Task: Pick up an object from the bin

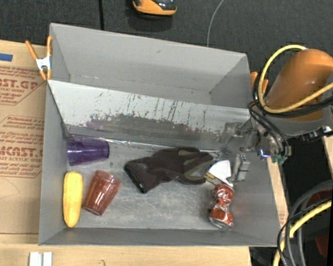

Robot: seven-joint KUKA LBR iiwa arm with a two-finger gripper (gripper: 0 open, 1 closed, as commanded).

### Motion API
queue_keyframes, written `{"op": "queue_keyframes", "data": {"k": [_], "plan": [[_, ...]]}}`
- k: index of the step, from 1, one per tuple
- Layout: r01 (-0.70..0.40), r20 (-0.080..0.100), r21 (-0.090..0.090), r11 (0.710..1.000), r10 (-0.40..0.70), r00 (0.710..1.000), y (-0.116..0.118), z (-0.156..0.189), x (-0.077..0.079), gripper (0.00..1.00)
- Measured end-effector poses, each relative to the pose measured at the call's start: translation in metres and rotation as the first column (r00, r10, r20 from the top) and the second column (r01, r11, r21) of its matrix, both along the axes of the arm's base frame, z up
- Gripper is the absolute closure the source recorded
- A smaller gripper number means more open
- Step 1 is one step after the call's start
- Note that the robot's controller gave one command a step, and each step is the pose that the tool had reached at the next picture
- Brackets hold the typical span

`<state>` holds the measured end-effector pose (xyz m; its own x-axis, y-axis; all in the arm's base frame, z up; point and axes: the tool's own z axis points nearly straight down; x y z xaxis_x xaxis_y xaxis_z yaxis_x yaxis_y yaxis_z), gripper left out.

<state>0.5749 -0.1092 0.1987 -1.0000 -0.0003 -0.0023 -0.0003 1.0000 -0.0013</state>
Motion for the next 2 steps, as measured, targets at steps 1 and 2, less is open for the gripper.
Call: {"op": "queue_keyframes", "data": {"k": [1,2], "plan": [[-0.063,0.006,-0.002,0.998,0.063,0.998,0.036,-0.045,0.012,0.0],[-0.087,0.004,-0.001,0.996,0.087,0.996,0.049,-0.059,0.013,0.0]]}}
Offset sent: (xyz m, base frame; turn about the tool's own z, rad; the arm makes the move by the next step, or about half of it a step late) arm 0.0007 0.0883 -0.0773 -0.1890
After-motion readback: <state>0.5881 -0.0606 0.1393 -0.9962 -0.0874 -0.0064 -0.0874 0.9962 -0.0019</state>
